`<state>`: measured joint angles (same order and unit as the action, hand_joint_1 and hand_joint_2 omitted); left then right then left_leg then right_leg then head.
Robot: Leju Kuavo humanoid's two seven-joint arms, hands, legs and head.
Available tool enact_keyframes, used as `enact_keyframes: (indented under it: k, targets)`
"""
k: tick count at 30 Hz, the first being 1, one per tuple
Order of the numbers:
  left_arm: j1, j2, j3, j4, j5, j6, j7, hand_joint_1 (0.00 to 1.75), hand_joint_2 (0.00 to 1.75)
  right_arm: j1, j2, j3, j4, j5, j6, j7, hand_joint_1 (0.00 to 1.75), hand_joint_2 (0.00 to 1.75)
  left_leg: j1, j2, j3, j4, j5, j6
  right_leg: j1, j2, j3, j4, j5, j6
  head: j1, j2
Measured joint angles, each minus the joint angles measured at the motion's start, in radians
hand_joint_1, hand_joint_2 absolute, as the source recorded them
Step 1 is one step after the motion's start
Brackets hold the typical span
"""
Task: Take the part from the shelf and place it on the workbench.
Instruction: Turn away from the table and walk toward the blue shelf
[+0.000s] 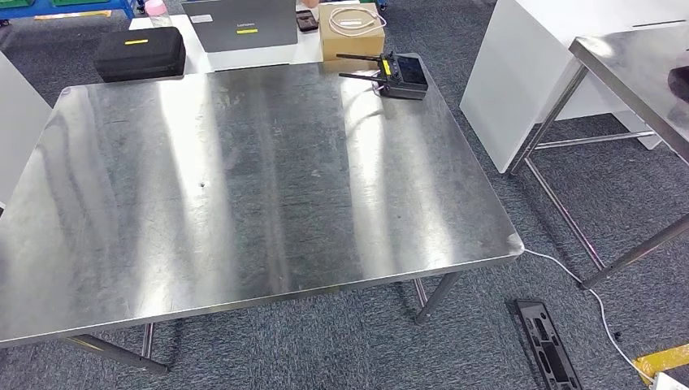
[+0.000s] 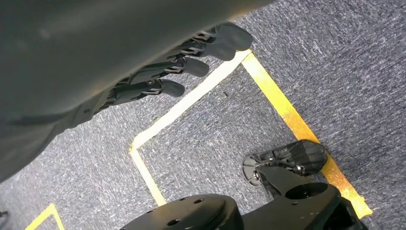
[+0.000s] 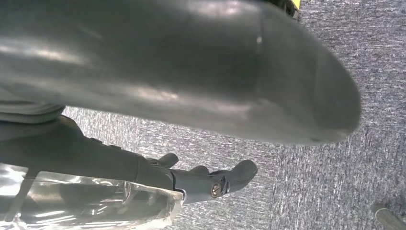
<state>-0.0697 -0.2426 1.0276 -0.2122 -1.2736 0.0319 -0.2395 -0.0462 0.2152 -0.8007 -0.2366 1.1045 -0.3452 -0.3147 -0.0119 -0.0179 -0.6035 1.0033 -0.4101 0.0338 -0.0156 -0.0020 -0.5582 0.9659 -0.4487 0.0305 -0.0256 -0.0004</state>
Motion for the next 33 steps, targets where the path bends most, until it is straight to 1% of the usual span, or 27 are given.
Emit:
enact_keyframes:
  k: [5,11,18,20,22,23,24,25,26,27,28,29,30,31,32,33]
  targets:
    - [-0.001,0.000,0.007,0.001,-0.002,0.002,0.010,0.00,0.00,-0.001,0.001,-0.005,0.003,-0.006,-0.001,0.001,0.00,0.00,0.000,0.000,0.000,0.000,0.000,0.000,0.000,0.000,0.000,0.000,0.000,0.000,0.000,0.000]
    - [-0.002,0.004,0.009,0.001,-0.016,0.040,0.084,0.00,0.00,-0.004,-0.005,-0.046,0.004,-0.048,-0.009,0.028,0.00,0.00,0.000,0.000,0.000,0.000,0.000,0.000,0.000,0.000,0.000,0.000,0.000,0.000,0.000,0.000]
    - [-0.002,0.010,0.009,0.001,-0.028,0.040,0.121,0.00,0.00,-0.006,-0.015,-0.074,0.004,-0.048,-0.009,0.066,0.00,0.00,0.000,0.000,0.000,0.000,0.000,0.000,0.000,0.000,0.000,0.000,0.000,0.000,0.000,0.000]
    - [-0.003,0.010,0.009,0.001,-0.026,0.038,0.129,0.00,0.00,-0.007,-0.016,-0.075,0.004,-0.045,-0.010,0.075,0.00,0.00,-0.003,0.001,-0.002,0.004,-0.003,0.005,-0.007,0.000,0.005,-0.003,0.002,0.003,-0.001,0.000]
    - [-0.003,0.011,0.010,0.001,-0.022,0.037,0.137,0.00,0.00,-0.009,-0.015,-0.076,0.004,-0.040,-0.010,0.082,0.00,0.00,-0.004,0.002,-0.001,0.004,-0.003,0.015,-0.014,-0.001,0.011,-0.008,0.006,0.009,-0.001,0.000]
    - [-0.004,0.010,0.011,0.001,-0.021,0.038,0.140,0.00,0.00,-0.010,-0.015,-0.076,0.004,-0.038,-0.010,0.086,0.00,0.00,0.001,0.003,0.003,-0.004,0.003,0.020,-0.014,-0.001,0.012,-0.004,0.004,0.011,-0.001,0.000]
    - [-0.004,0.009,0.012,0.001,-0.020,0.039,0.144,0.00,0.00,-0.011,-0.015,-0.076,0.004,-0.037,-0.010,0.088,0.00,0.00,0.005,0.004,0.008,-0.012,0.010,0.024,-0.011,0.000,0.006,0.011,-0.007,0.009,0.000,0.000]
    - [-0.005,0.007,0.013,0.001,-0.020,0.040,0.147,0.00,0.00,-0.012,-0.016,-0.076,0.004,-0.036,-0.010,0.091,0.00,0.00,0.010,0.006,0.012,-0.021,0.016,0.027,-0.009,0.000,-0.009,0.048,-0.030,0.003,0.002,0.000]
    - [-0.006,0.006,0.014,0.001,-0.020,0.042,0.151,0.00,0.00,-0.013,-0.016,-0.076,0.004,-0.035,-0.010,0.093,0.00,0.00,0.013,0.007,0.012,-0.026,0.021,0.030,-0.009,0.000,-0.036,0.107,-0.064,-0.004,0.003,0.000]
    - [-0.006,0.005,0.014,0.001,-0.020,0.043,0.154,0.00,0.00,-0.013,-0.017,-0.076,0.004,-0.035,-0.011,0.093,0.00,0.00,0.014,0.008,0.009,-0.027,0.024,0.031,-0.008,0.001,-0.070,0.183,-0.102,-0.010,0.005,0.000]
    - [-0.007,0.005,0.015,0.001,-0.021,0.045,0.159,0.00,0.00,-0.013,-0.017,-0.077,0.004,-0.035,-0.011,0.093,0.00,0.00,0.014,0.009,0.004,-0.026,0.026,0.030,-0.009,0.001,-0.102,0.253,-0.133,-0.011,0.006,0.000]
    - [-0.007,0.005,0.015,0.001,-0.021,0.047,0.163,0.00,0.00,-0.013,-0.017,-0.078,0.004,-0.036,-0.011,0.093,0.00,0.00,0.015,0.009,0.000,-0.026,0.029,0.028,-0.010,0.001,-0.119,0.296,-0.149,-0.008,0.007,0.000]
    - [-0.007,0.005,0.015,0.002,-0.022,0.050,0.167,0.00,0.00,-0.013,-0.018,-0.080,0.004,-0.036,-0.011,0.093,0.00,0.00,0.016,0.009,-0.005,-0.026,0.033,0.023,-0.012,0.001,-0.115,0.299,-0.149,0.000,0.007,0.000]
    - [-0.006,0.005,0.015,0.002,-0.024,0.052,0.170,0.00,0.00,-0.013,-0.018,-0.081,0.004,-0.036,-0.011,0.093,0.00,0.00,0.017,0.008,-0.009,-0.025,0.037,0.018,-0.015,0.000,-0.086,0.255,-0.133,0.010,0.008,0.000]
    - [-0.007,0.004,0.015,0.002,-0.025,0.056,0.173,0.00,0.00,-0.014,-0.018,-0.082,0.004,-0.035,-0.011,0.092,0.00,0.00,0.019,0.007,-0.013,-0.024,0.040,0.012,-0.019,0.000,-0.040,0.179,-0.111,0.019,0.008,0.000]
    - [-0.007,0.005,0.015,0.002,-0.027,0.060,0.176,0.00,0.00,-0.016,-0.017,-0.082,0.004,-0.034,-0.012,0.091,0.00,0.00,0.018,0.007,-0.017,-0.019,0.043,0.005,-0.022,-0.001,0.003,0.101,-0.089,0.026,0.009,0.000]
